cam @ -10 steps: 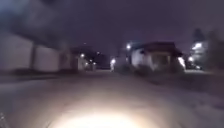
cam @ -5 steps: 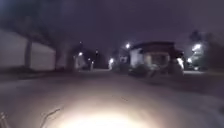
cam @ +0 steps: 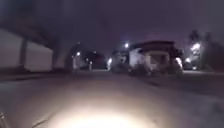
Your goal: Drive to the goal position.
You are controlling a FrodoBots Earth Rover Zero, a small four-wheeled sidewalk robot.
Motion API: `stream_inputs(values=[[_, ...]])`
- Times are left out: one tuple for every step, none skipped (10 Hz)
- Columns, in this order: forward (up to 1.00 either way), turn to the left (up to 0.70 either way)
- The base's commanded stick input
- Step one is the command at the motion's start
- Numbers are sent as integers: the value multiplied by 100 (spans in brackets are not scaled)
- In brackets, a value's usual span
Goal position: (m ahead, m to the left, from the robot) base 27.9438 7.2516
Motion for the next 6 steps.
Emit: stream_inputs(values=[[70, 0], [70, -5], [70, -18], [70, -33], [70, -13], [70, -3]])
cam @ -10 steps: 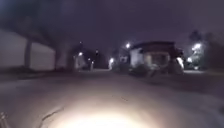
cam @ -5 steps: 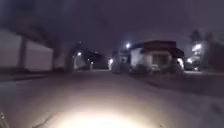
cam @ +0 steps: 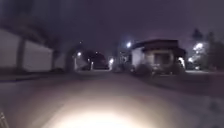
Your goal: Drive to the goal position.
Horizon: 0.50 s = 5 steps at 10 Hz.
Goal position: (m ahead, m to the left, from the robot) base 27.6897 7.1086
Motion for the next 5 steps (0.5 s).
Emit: stream_inputs(values=[[70, 0], [70, 0], [70, 0], [70, 0], [70, 0]])
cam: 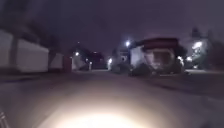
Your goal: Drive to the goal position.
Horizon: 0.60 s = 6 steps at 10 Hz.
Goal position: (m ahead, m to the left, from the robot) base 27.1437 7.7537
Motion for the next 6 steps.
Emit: stream_inputs(values=[[70, 0], [70, 0], [70, 0], [70, -34], [70, -35], [70, -35]])
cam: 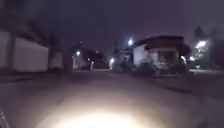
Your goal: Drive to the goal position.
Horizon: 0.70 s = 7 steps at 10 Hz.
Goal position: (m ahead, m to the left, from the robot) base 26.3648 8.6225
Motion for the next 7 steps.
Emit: stream_inputs(values=[[70, -35], [70, -35], [70, -35], [70, -32], [70, 0], [70, 0], [70, 0]])
